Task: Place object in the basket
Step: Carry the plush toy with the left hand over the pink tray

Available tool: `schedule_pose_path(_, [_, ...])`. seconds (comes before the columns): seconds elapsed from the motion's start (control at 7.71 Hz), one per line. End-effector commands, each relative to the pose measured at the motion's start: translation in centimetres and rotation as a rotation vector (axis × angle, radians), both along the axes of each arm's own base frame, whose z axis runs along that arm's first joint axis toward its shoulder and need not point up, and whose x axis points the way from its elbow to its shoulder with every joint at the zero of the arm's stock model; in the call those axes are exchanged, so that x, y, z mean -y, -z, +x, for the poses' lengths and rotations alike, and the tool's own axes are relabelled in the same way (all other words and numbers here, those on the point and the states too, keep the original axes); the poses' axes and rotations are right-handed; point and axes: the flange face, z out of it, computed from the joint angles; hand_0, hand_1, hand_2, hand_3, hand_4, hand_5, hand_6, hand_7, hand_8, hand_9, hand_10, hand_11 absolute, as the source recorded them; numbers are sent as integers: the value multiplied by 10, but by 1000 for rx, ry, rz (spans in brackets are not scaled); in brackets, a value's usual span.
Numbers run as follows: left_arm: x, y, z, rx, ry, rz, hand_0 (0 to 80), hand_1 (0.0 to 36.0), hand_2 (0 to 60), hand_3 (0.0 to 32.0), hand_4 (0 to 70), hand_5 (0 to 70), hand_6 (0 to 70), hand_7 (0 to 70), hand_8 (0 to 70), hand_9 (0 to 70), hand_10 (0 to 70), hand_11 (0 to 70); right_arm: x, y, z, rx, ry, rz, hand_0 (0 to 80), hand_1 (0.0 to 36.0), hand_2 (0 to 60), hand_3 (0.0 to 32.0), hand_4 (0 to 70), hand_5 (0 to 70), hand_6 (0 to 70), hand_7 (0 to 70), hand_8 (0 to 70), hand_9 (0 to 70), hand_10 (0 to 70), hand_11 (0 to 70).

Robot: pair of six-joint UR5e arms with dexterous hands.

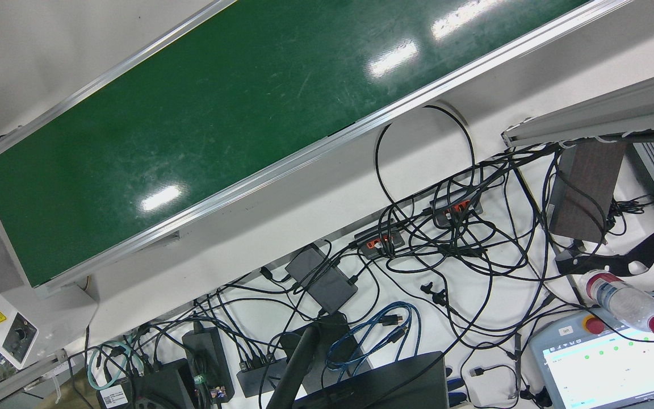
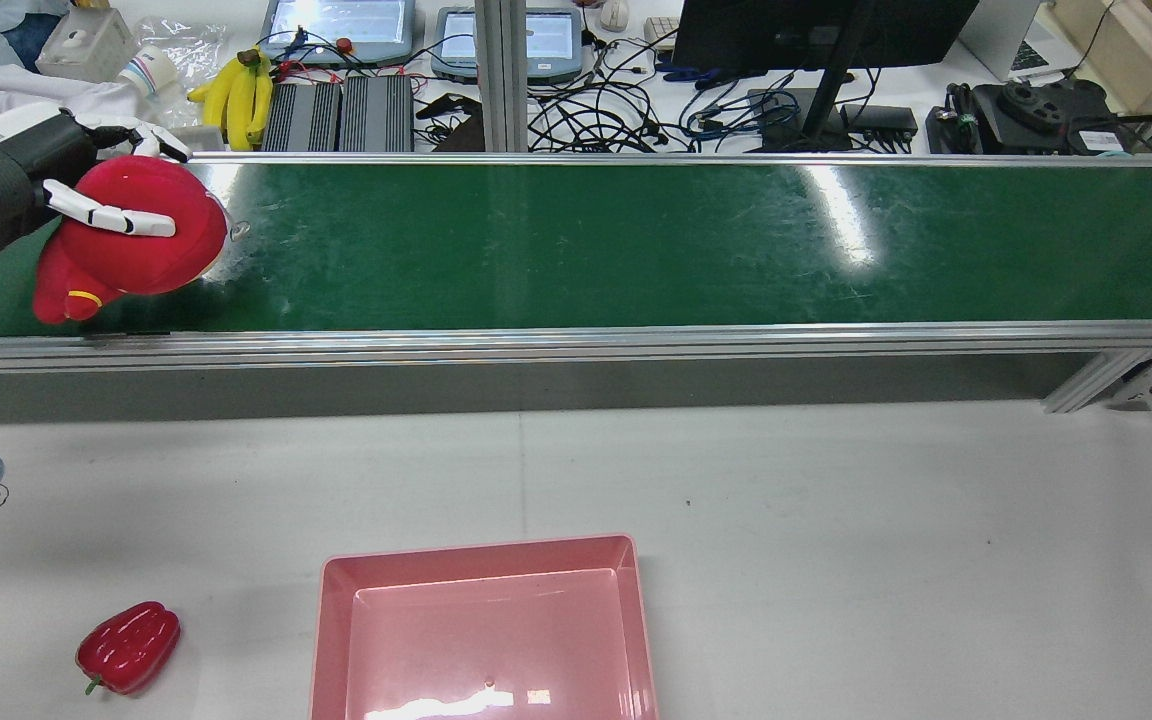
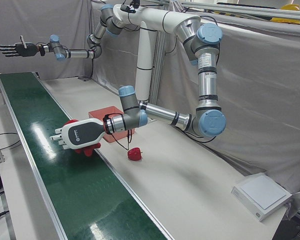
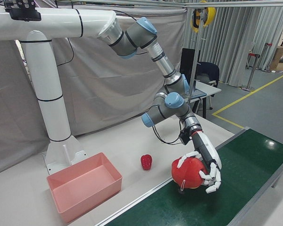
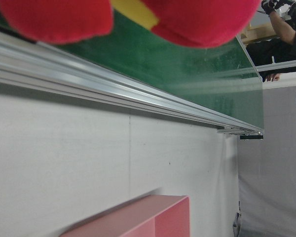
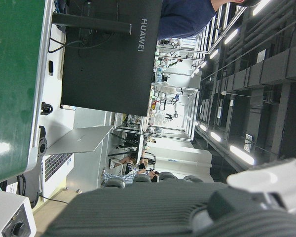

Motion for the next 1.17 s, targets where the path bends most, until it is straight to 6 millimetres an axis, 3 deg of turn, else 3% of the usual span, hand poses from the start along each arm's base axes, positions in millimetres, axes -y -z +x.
schedule_pose_path(0.0, [-52,71,-19,-48,-33,81,548,208,340,0,404,700,186,396,399,572,325,473,0,0,0,0,0,0,0,0,0,0,0,0,0,0,0,0,0,0])
schedule_pose_path(0.26, [-86,81,38,-50,-195,86,548,211,343,0,391,700,184,393,395,568,326,474,0,0,0,0,0,0,0,0,0,0,0,0,0,0,0,0,0,0])
schedule_pose_path(0.52, [-132,88,123,-60,-377,80,556,214,342,0,396,700,188,395,399,572,326,475,0,0,0,0,0,0,0,0,0,0,0,0,0,0,0,0,0,0])
schedule_pose_path(0.78, [-166,114,180,-87,-496,97,550,209,352,0,424,700,207,421,401,576,322,469,0,0,0,0,0,0,0,0,0,0,0,0,0,0,0,0,0,0])
schedule_pose_path(1.04, [-201,126,219,-107,-552,96,560,212,335,0,424,700,203,412,395,567,311,456,0,0,0,0,0,0,0,0,0,0,0,0,0,0,0,0,0,0])
